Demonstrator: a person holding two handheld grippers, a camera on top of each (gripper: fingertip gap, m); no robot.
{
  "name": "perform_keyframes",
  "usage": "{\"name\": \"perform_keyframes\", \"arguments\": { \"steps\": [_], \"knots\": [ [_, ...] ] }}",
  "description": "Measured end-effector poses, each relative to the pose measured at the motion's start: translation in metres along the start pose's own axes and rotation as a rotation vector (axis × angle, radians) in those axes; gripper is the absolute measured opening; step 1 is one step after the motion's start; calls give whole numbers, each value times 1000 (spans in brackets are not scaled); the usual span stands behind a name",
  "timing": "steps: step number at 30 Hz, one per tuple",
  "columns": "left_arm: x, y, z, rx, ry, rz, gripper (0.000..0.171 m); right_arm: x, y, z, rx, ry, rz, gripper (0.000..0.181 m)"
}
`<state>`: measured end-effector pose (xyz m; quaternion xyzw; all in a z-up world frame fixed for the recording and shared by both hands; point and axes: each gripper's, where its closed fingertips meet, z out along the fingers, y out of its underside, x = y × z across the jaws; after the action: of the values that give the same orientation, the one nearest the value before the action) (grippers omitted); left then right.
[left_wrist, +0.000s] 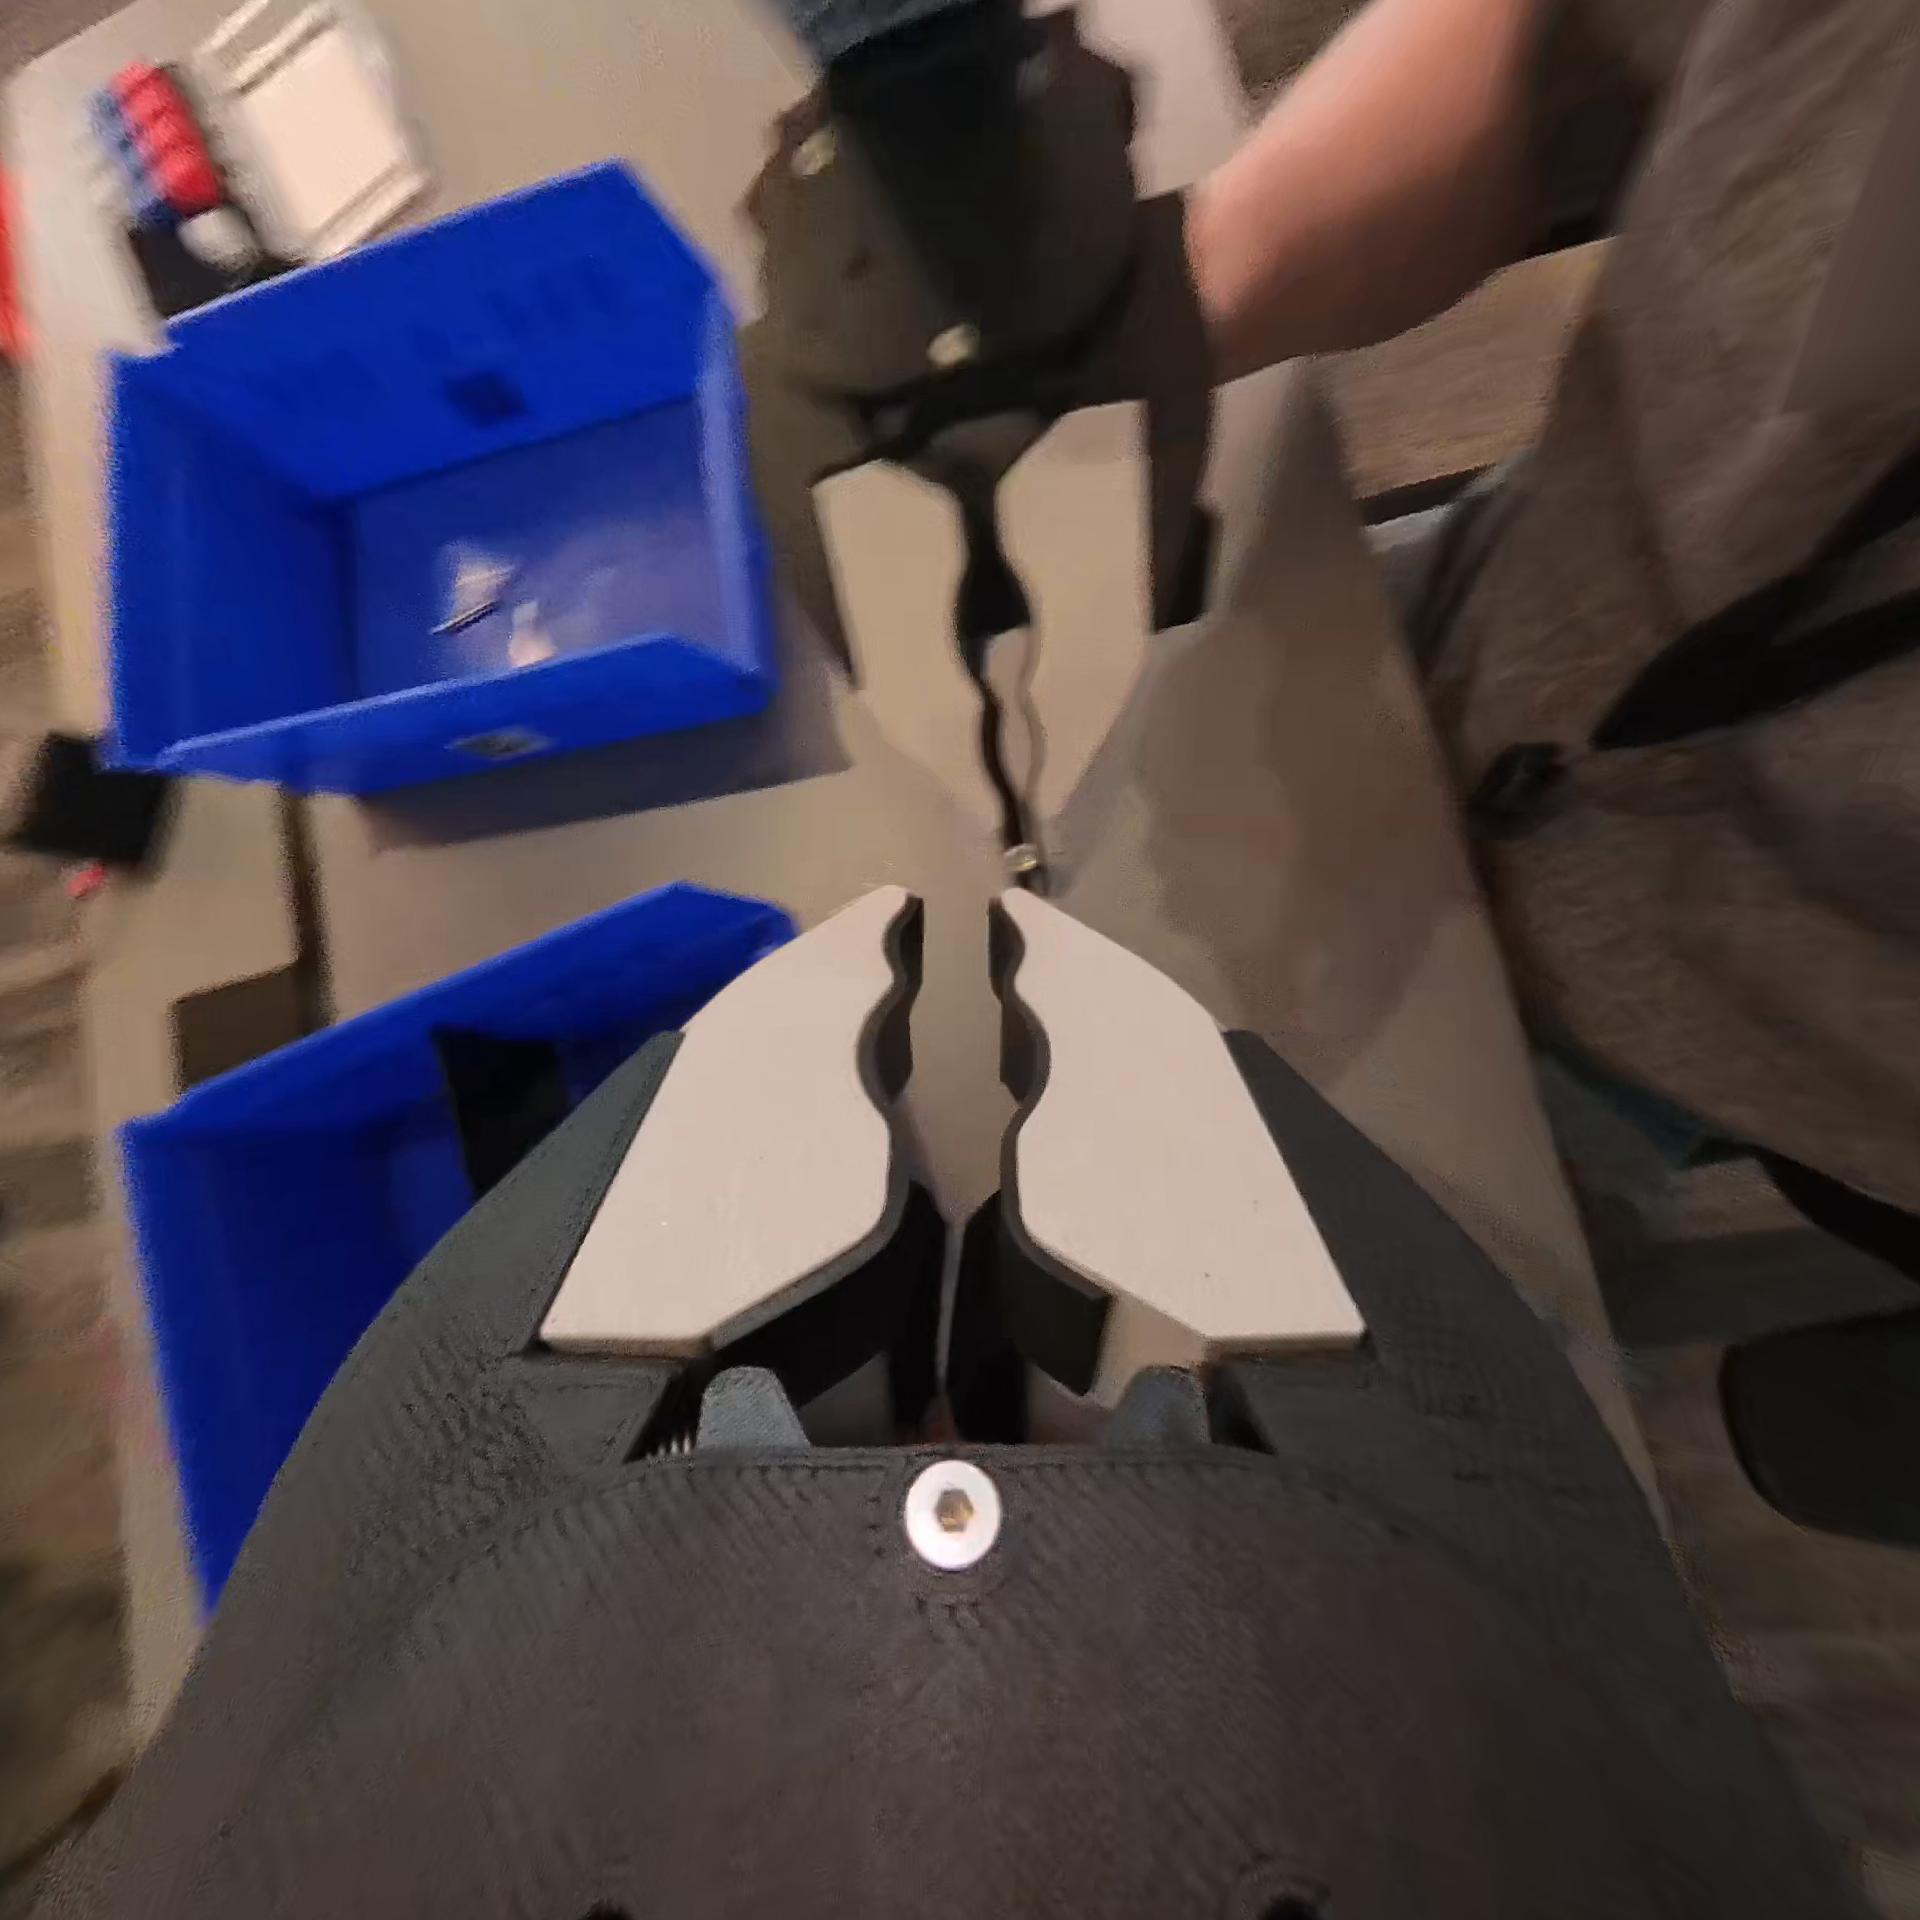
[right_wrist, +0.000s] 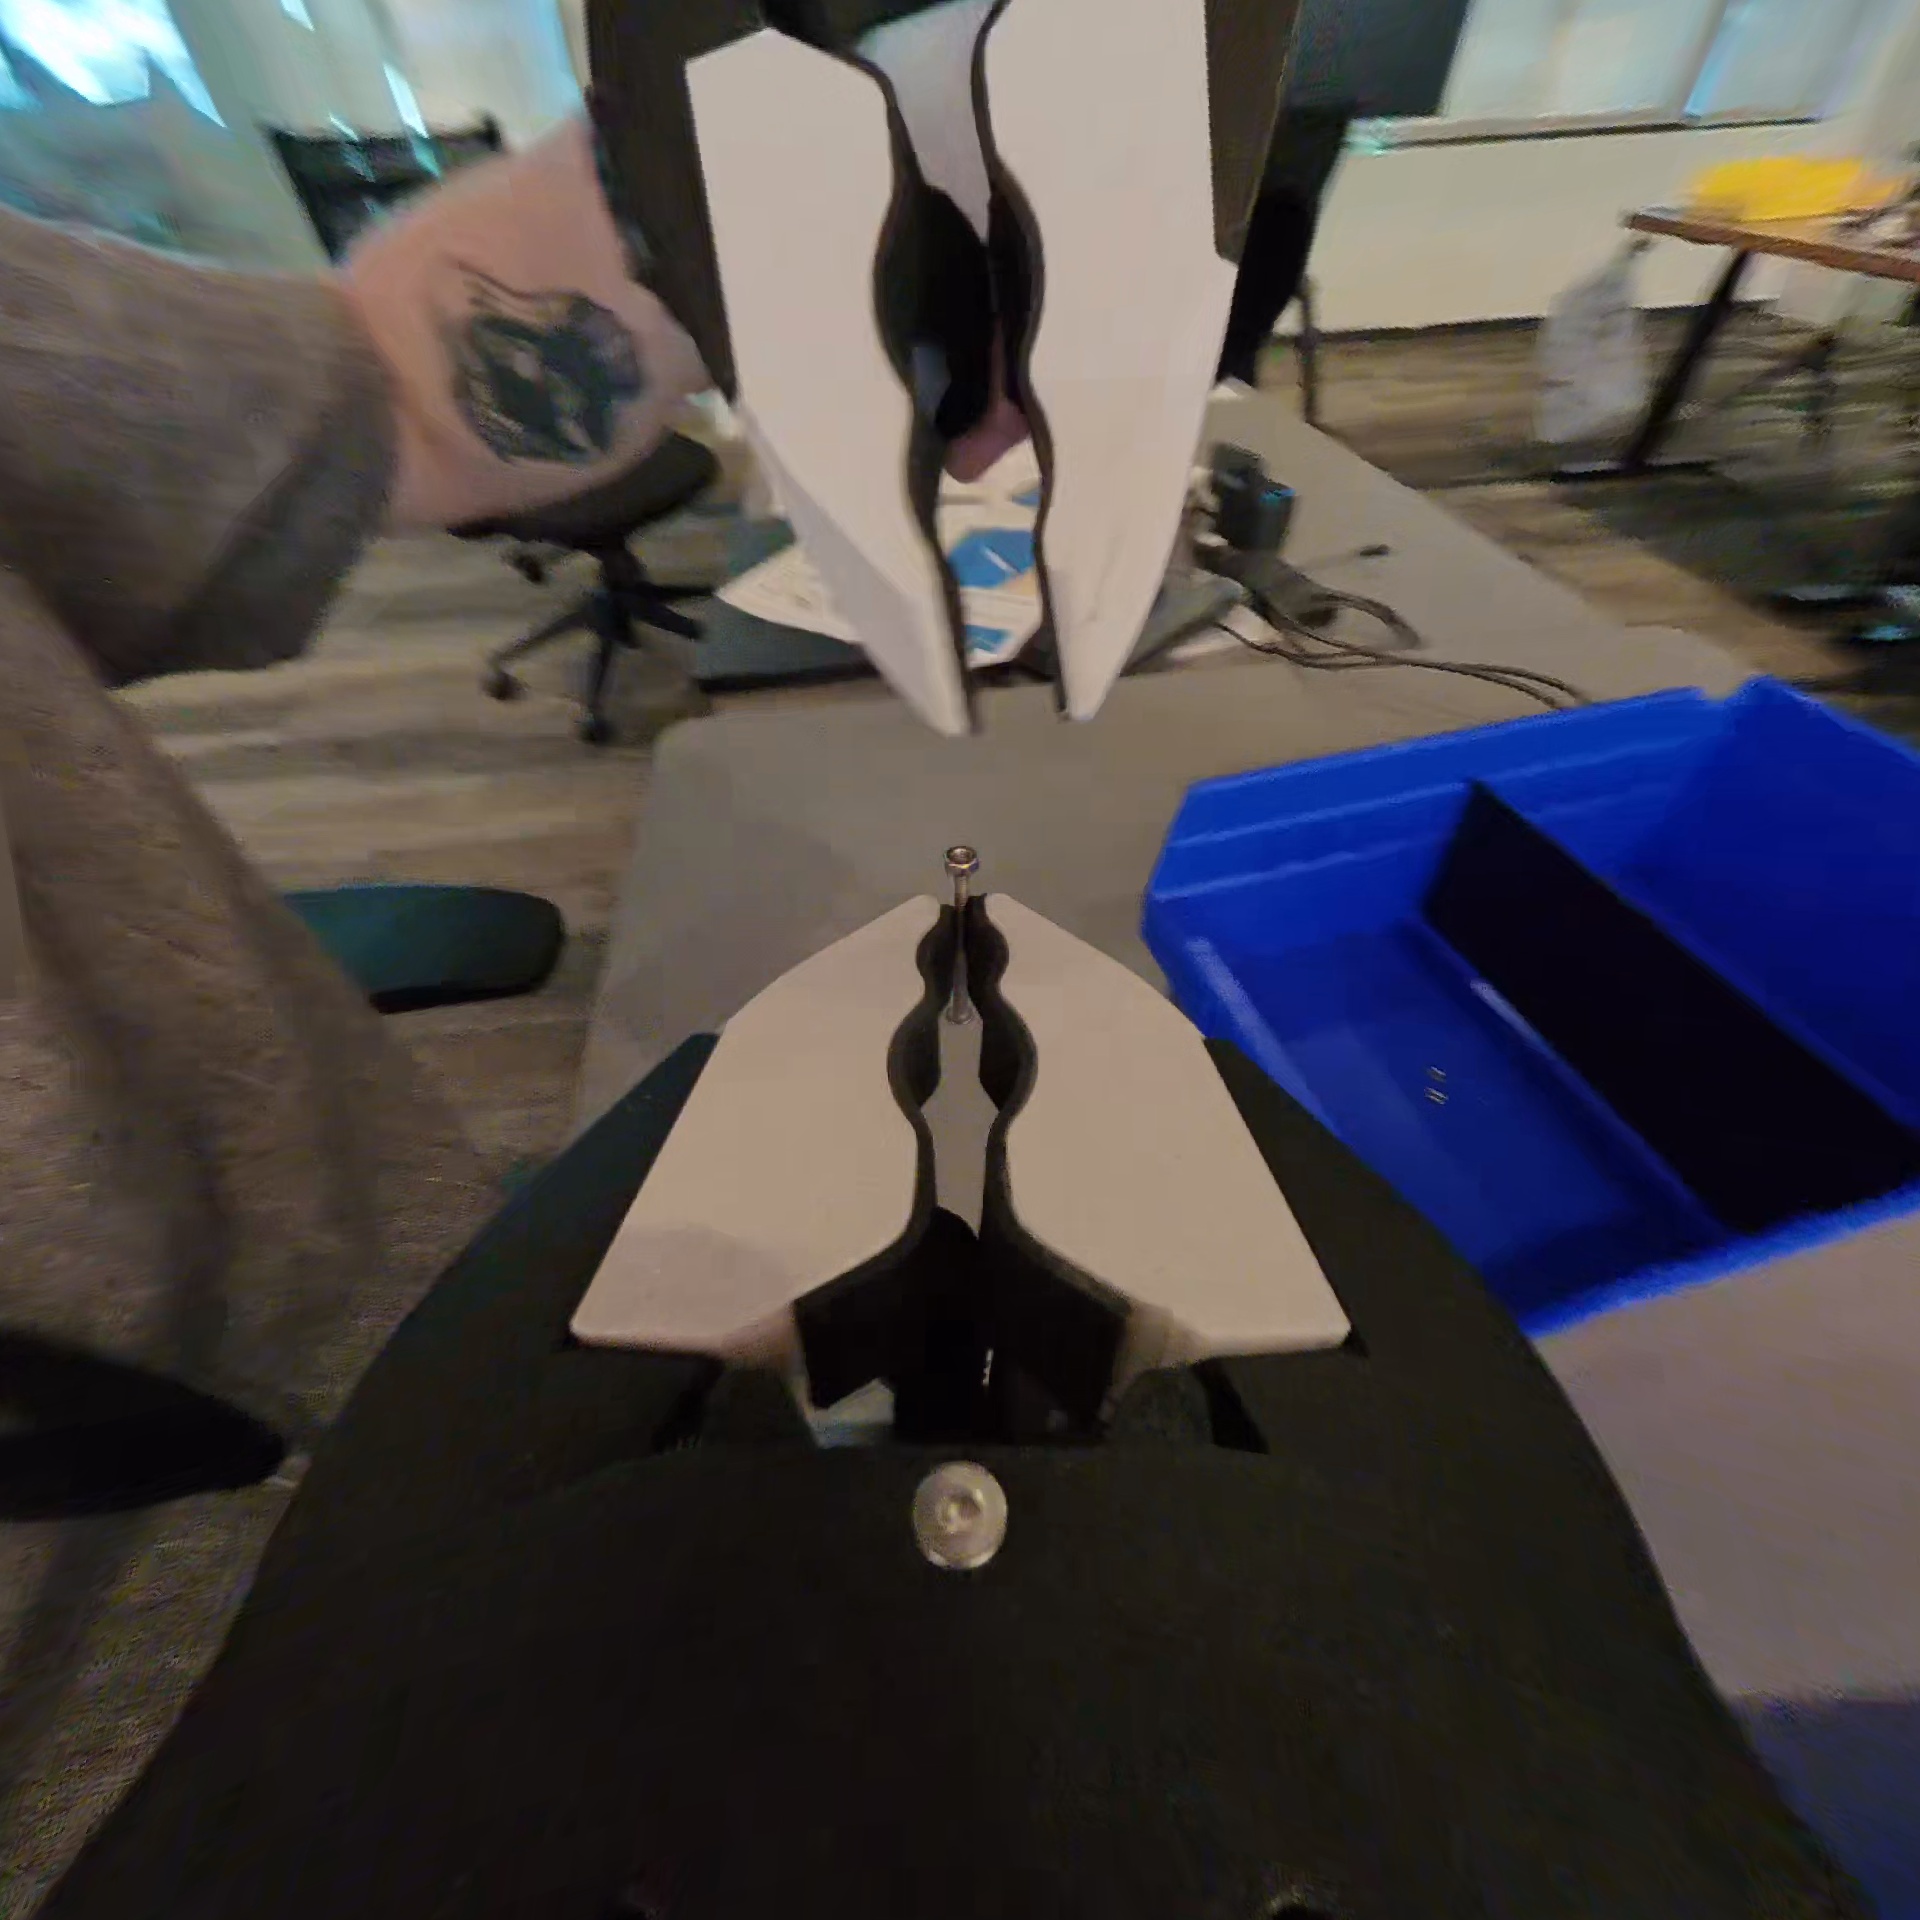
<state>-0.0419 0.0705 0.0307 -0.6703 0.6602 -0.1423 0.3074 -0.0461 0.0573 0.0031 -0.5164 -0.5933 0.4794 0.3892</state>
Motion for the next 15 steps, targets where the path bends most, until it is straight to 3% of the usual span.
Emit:
{"name": "perform_keyframes", "arguments": {
  "steps": [3,6,15],
  "knots": [
    [-6,8,3,-78,-107,-17,8,8,5,0,-78,115,-38,2],
    [0,13,12,-133,-93,-53,9,15,8,1,-126,210,-69,2],
    [-2,18,24,-108,-62,-174,10,23,13,3,-216,345,-144,2]
  ]
}}
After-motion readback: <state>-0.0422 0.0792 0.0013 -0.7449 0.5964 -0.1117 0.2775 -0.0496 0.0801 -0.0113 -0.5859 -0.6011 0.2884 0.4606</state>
